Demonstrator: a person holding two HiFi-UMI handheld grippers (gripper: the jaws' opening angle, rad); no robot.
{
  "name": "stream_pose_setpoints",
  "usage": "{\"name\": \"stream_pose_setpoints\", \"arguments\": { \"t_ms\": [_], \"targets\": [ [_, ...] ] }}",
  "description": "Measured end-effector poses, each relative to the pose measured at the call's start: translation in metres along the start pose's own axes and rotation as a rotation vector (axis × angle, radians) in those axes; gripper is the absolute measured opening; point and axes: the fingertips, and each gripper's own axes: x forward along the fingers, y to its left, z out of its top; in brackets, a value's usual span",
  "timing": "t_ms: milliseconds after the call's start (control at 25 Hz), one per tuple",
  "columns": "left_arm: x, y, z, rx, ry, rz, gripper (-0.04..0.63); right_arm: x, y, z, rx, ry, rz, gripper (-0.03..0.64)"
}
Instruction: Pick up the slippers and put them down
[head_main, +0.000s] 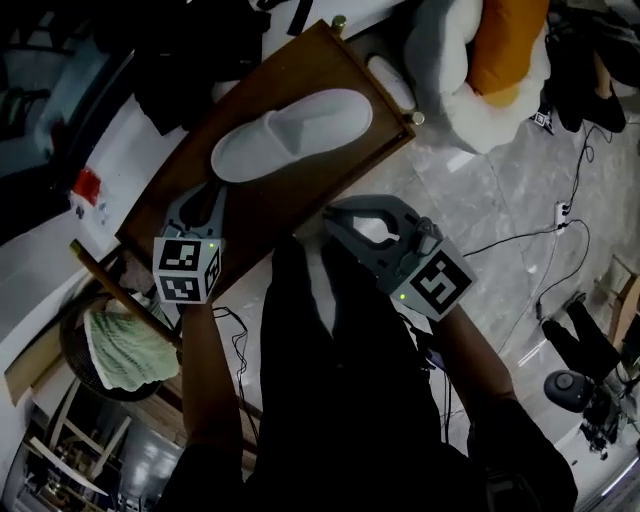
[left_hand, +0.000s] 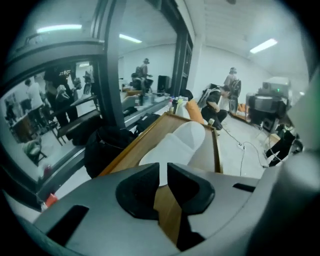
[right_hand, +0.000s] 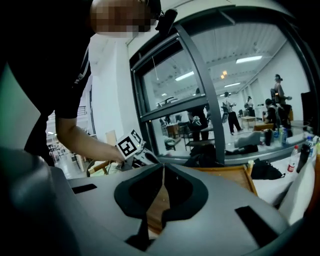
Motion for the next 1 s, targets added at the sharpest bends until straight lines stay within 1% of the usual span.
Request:
{"name": "stream_pose_setpoints", "arguments": {
  "t_ms": [120,200,320,400,480,520,600,720,880,1000],
  "targets": [
    [-0.042,-0.029,0.026,0.041,-0.018,-0.070,0.029,-0.018,0.015,0.059,-0.005,-0.064,-0.008,0.026],
    [-0.072,-0.047,0.058,0.052,-0.068,-0.112,0.017,-0.035,0.025,0.106,-0.011,-0.127,-0.002,0.026],
    [-0.116,-0.066,0.119,0.084,-0.198,-0.161,0.012,-0.059,0.041,0.170,-0.063,-0.232,0.011,0.026],
    [-0.151,-0.077,0.150,0.118,-0.280,-0.185,0.012,-0.073,0.060,0.201,-0.121,-0.272,0.016,0.026],
    [-0.192,-0.086,0.174,0.115,-0.374,-0.223,0.012,-0.083,0.079,0.224,-0.172,-0.294,0.023,0.026],
    [-0.213,-0.090,0.186,0.108,-0.425,-0.243,0.011,-0.088,0.085,0.234,-0.191,-0.305,0.025,0.026],
    [-0.247,-0.097,0.206,0.119,-0.513,-0.264,0.011,-0.096,0.091,0.246,-0.215,-0.324,0.020,0.026],
    [-0.281,-0.111,0.223,0.157,-0.603,-0.265,0.012,-0.101,0.090,0.251,-0.215,-0.342,0.012,0.026],
    [-0.303,-0.125,0.233,0.219,-0.676,-0.266,0.011,-0.094,0.091,0.253,-0.218,-0.348,0.024,0.026],
    [-0.305,-0.122,0.233,0.217,-0.698,-0.266,0.011,-0.085,0.093,0.253,-0.253,-0.345,0.048,0.026]
  ]
}}
